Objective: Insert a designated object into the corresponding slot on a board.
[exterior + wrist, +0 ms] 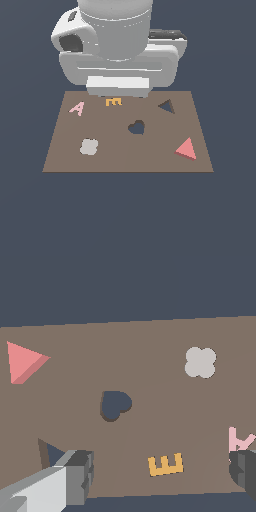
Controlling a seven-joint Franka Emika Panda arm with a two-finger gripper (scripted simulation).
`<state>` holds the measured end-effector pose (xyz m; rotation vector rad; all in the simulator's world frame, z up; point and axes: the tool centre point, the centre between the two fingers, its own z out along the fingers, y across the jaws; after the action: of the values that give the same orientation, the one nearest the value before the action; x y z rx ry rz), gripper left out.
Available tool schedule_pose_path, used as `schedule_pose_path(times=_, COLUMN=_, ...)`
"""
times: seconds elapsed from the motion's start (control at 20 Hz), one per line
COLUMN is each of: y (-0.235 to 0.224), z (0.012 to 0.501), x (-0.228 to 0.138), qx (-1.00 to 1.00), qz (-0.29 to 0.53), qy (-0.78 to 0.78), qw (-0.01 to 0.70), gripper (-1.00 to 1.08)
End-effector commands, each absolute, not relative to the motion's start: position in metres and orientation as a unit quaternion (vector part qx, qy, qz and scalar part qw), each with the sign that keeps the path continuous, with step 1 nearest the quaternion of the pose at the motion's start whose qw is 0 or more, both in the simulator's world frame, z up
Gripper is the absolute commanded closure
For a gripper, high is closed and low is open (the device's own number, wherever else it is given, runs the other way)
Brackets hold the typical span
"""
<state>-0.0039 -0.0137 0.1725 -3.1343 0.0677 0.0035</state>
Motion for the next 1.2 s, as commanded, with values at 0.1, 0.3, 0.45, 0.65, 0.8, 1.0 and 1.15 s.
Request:
schedule_pose_path(times=0.1, y=-0.013, z=0.172, x=-0.003, qx=-1.0, qz=0.001, qy=0.021, qw=0.003, gripper=-0.92)
schedule_pose_path(times=0.3, y=-0.004, z=0.165, x=0.001, qx=-1.0, qz=0.001, qy=0.019, qw=0.003, gripper=-0.92)
schedule_pose_path(times=0.45, y=0.008, z=0.157, x=0.008, qx=-1.0, qz=0.001, qy=0.015, qw=0.003, gripper=-0.92)
schedule_pose_path(times=0.65, y=0.031, z=0.14, x=0.019, qx=-1.0, qz=0.001, qy=0.009, qw=0.003, gripper=-0.92)
schedule_pose_path(times=0.8, y=0.053, z=0.125, x=0.03, qx=-1.0, qz=0.001, qy=0.003, qw=0.003, gripper=-0.92)
schedule_pose_path(times=1.0, y=0.084, z=0.103, x=0.046, qx=-1.0, qz=0.0, qy=-0.006, qw=0.002, gripper=-0.92)
schedule_pose_path(times=1.15, y=0.108, z=0.087, x=0.058, qx=-1.0, qz=0.0, qy=-0.013, qw=0.002, gripper=-0.92)
